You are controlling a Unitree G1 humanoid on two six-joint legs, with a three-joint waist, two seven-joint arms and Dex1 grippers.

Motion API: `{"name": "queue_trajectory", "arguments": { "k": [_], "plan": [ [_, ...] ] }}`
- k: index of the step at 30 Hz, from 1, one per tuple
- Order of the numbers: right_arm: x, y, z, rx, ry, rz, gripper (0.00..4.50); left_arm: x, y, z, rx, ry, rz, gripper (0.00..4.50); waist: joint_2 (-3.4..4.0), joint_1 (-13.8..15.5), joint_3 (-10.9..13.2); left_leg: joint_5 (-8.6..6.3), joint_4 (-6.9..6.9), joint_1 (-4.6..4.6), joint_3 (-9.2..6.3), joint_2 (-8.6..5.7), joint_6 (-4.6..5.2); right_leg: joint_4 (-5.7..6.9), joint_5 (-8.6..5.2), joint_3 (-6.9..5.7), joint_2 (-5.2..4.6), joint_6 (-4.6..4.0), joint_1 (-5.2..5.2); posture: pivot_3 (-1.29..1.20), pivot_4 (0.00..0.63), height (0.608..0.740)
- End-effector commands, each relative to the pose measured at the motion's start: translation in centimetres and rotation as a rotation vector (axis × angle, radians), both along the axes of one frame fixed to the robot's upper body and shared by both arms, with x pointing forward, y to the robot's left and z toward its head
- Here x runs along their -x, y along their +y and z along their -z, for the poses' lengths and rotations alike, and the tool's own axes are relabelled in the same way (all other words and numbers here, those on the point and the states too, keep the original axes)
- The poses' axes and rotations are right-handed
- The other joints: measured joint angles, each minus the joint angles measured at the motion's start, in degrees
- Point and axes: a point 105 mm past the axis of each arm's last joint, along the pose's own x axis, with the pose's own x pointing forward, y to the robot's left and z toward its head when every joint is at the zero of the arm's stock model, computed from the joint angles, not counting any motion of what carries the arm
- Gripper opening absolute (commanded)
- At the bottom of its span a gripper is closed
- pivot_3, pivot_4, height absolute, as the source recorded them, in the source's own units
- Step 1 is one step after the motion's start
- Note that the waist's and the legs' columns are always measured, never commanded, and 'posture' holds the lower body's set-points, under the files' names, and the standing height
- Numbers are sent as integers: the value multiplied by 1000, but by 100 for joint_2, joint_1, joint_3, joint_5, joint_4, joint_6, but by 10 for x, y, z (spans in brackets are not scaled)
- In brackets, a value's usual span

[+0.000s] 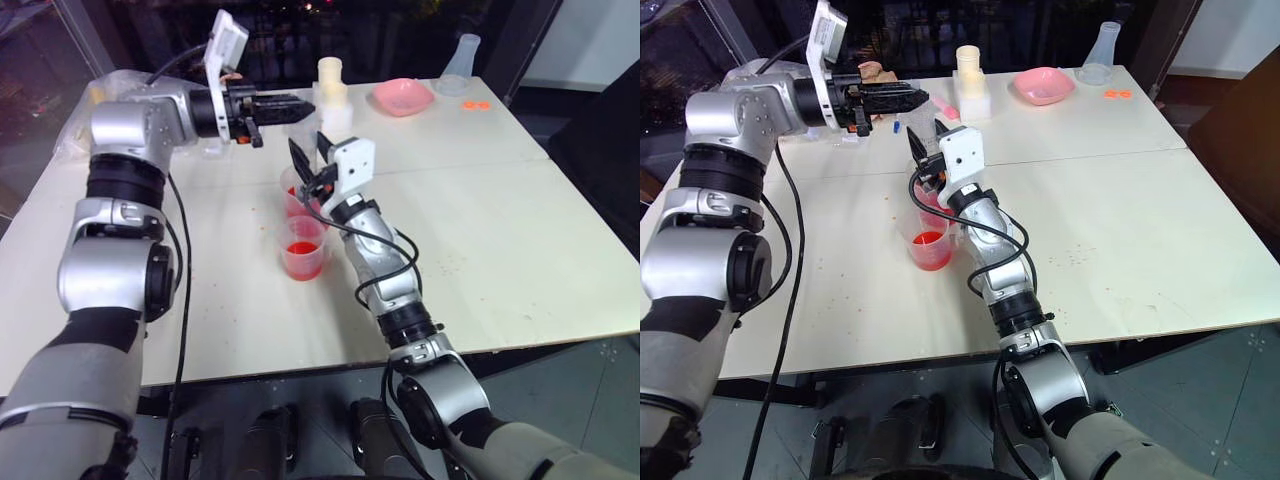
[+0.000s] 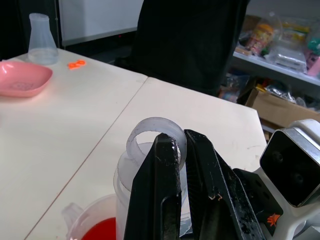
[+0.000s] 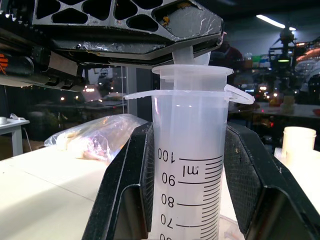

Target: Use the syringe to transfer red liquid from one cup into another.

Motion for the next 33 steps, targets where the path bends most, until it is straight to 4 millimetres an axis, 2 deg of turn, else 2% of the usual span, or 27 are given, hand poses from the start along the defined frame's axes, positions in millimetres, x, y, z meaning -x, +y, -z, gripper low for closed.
{"name": "queue_trajectory", "arguments": {
  "k": [1,12,24,30,33],
  "plan": [
    [2,14,20,42,49,-41,1375,15,-3,-59,78,-202,31,29,0,2,0,0,0,0,0,0,0,0,0,0,0,0,0,0,150,740],
    [-1,13,39,67,90,-37,1375,14,0,-60,79,-206,18,29,0,-1,0,0,0,0,0,0,0,0,0,0,0,0,0,0,150,740],
    [-2,12,45,76,101,-35,1375,13,2,-63,85,-217,7,29,0,-2,0,0,0,0,0,0,0,0,0,0,0,0,0,0,150,740],
    [-2,9,34,68,69,-26,1375,13,2,-58,77,-209,14,29,0,-1,0,0,0,0,0,0,0,0,0,0,0,0,0,0,150,740],
    [-1,4,20,51,28,-13,1375,12,3,-43,13,-198,11,29,0,-1,0,0,0,0,0,0,0,0,0,0,0,0,0,0,150,740]
  ]
}}
